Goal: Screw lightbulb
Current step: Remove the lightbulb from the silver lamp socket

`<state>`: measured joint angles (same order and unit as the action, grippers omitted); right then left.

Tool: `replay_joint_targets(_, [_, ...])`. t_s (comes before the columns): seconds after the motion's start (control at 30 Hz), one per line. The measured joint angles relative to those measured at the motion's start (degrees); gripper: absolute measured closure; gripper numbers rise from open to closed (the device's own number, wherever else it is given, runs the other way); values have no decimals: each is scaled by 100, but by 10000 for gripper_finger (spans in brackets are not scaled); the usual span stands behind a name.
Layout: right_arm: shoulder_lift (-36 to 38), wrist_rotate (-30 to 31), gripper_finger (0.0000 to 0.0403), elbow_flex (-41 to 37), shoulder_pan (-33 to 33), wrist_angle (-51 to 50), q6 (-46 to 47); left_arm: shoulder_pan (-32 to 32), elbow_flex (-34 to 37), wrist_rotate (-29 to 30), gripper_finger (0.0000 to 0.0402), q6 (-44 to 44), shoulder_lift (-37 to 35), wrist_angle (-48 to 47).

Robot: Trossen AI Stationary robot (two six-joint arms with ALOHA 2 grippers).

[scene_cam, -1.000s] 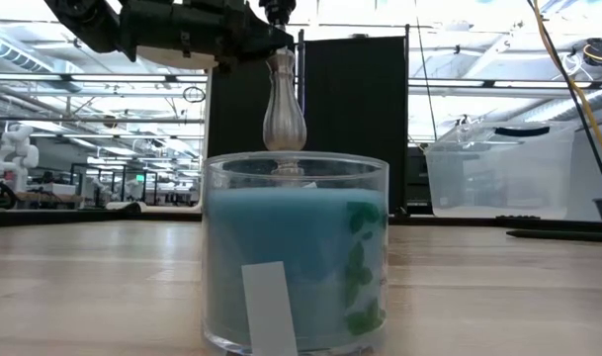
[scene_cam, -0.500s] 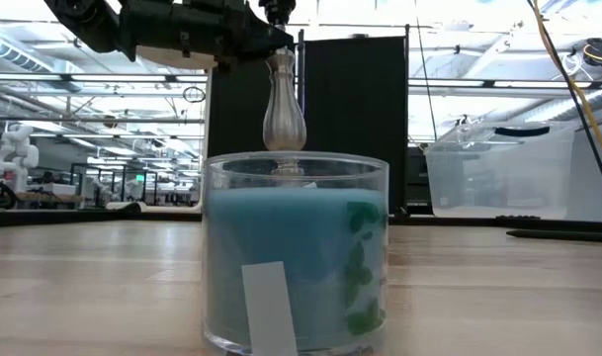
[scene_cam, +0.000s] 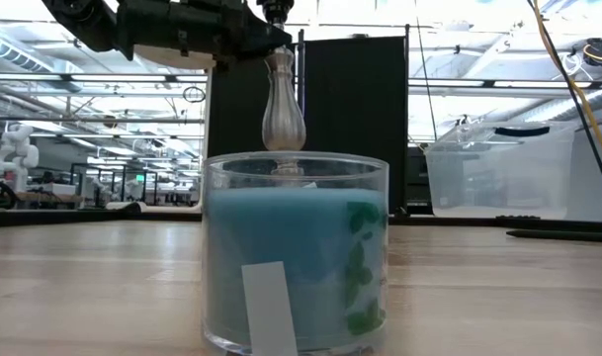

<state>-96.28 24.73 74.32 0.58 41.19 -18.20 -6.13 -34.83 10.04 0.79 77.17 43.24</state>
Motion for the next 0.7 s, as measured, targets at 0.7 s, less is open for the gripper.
replay_joint_targets(0.7, [586,-2592,215,1,-731,-1553,881,-28,-15,-503,326,-32,6,-67])
